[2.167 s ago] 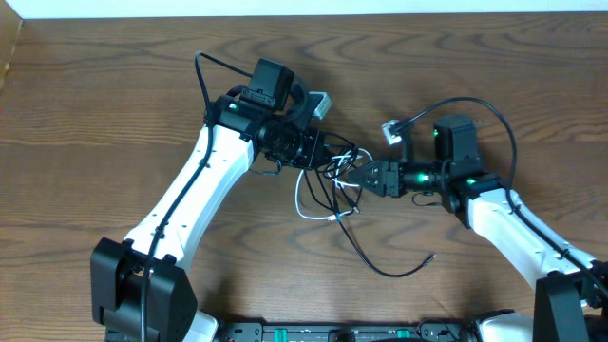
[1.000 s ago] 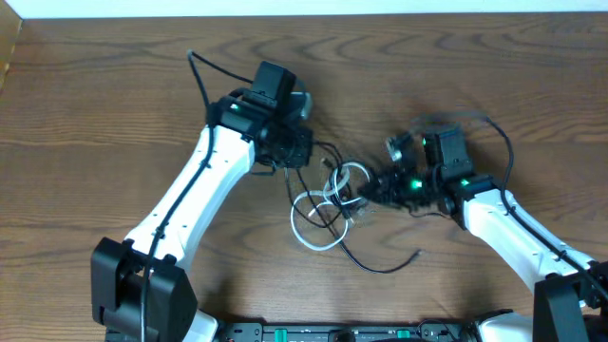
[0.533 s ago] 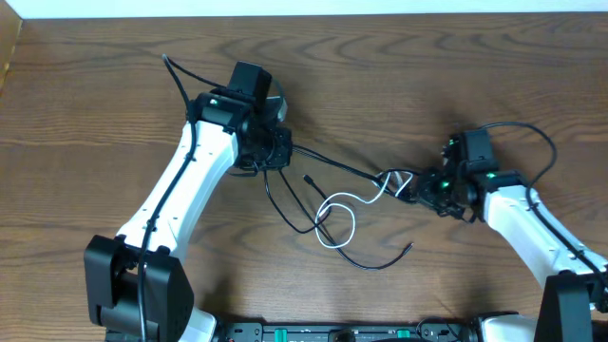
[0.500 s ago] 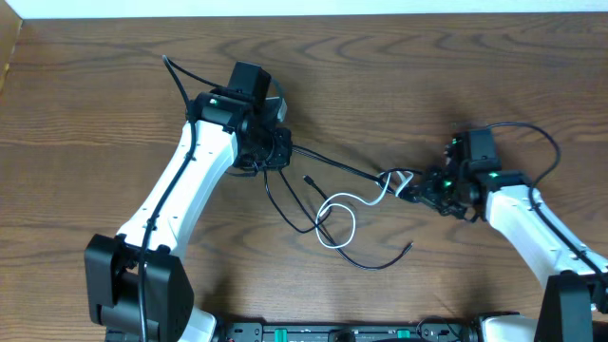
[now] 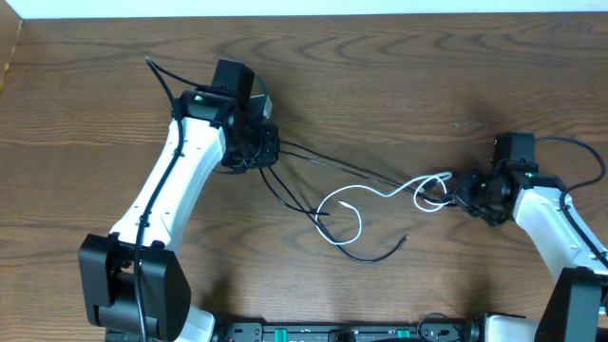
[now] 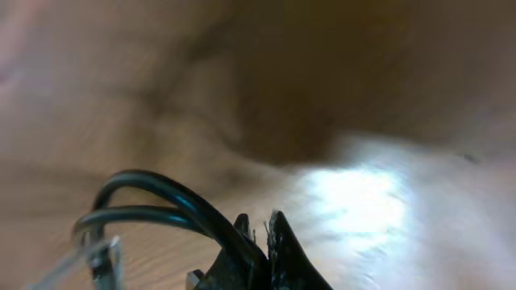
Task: Untangle cables
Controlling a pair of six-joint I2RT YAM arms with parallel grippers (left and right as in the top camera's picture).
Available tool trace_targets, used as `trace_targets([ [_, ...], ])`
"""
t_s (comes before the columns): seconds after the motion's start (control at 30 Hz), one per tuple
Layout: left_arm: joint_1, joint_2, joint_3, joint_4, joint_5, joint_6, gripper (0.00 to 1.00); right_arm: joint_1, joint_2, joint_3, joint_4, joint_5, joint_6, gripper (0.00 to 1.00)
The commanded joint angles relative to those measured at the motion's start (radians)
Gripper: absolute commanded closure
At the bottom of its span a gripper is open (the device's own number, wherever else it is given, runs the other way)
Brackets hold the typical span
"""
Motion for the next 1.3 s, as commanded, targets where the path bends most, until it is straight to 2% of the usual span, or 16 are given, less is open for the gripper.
trace_targets([
  [0.0, 0.030, -0.018, 0.013, 0.023, 0.093, -0.024, 0.85, -0.001, 0.008, -0.010, 0.105, -0.430, -0.374, 0.99],
  [0.1, 0.026, -0.018, 0.013, 0.045, 0.145, -0.024, 0.69, 0.016, 0.008, -0.010, 0.147, -0.681, -0.485, 0.99],
  [0.23, 0.002, -0.018, 0.013, 0.047, 0.160, -0.024, 0.39, 0.041, 0.008, -0.010, 0.157, -0.767, -0.527, 0.99],
  [0.3, -0.016, -0.018, 0.013, 0.048, 0.159, -0.024, 0.35, 0.051, 0.008, -0.010, 0.159, -0.767, -0.529, 0.99],
  [0.5, -0.077, -0.018, 0.013, 0.049, 0.152, -0.005, 0.34, 0.060, 0.008, -0.010, 0.158, -0.768, -0.531, 0.99],
  [0.53, -0.084, -0.018, 0.013, 0.049, 0.151, -0.005, 0.30, 0.067, 0.008, -0.010, 0.164, -0.850, -0.578, 0.99],
  [0.57, -0.093, -0.017, 0.013, 0.049, 0.150, -0.005, 0.20, 0.073, 0.008, -0.010, 0.179, -0.961, -0.637, 0.99],
  [0.63, -0.098, -0.017, 0.013, 0.049, 0.148, -0.005, 0.12, 0.084, 0.008, -0.010, 0.250, -1.198, -0.703, 0.99],
  [0.73, -0.097, -0.017, 0.013, 0.048, 0.148, -0.005, 0.10, 0.085, 0.008, -0.010, 0.352, -1.240, -0.650, 0.98],
  [0.9, -0.097, -0.017, 0.013, 0.048, 0.148, -0.005, 0.09, 0.084, 0.008, -0.010, 0.370, -0.876, -0.427, 0.98],
  [0.97, -0.098, -0.017, 0.013, 0.048, 0.149, -0.006, 0.09, 0.087, 0.008, -0.010, 0.374, -0.928, -0.427, 0.99],
  [1.1, -0.111, -0.017, 0.013, 0.058, 0.153, -0.005, 0.09, 0.121, 0.008, -0.009, 0.483, -1.366, -0.545, 0.99],
  [1.2, -0.129, -0.017, 0.013, 0.089, 0.161, -0.005, 0.09, 0.157, 0.005, -0.009, 0.554, -1.336, -0.508, 0.98],
  [1.27, -0.147, -0.017, 0.013, 0.113, 0.161, -0.005, 0.09, 0.174, 0.005, -0.009, 0.561, -1.225, -0.409, 0.98],
])
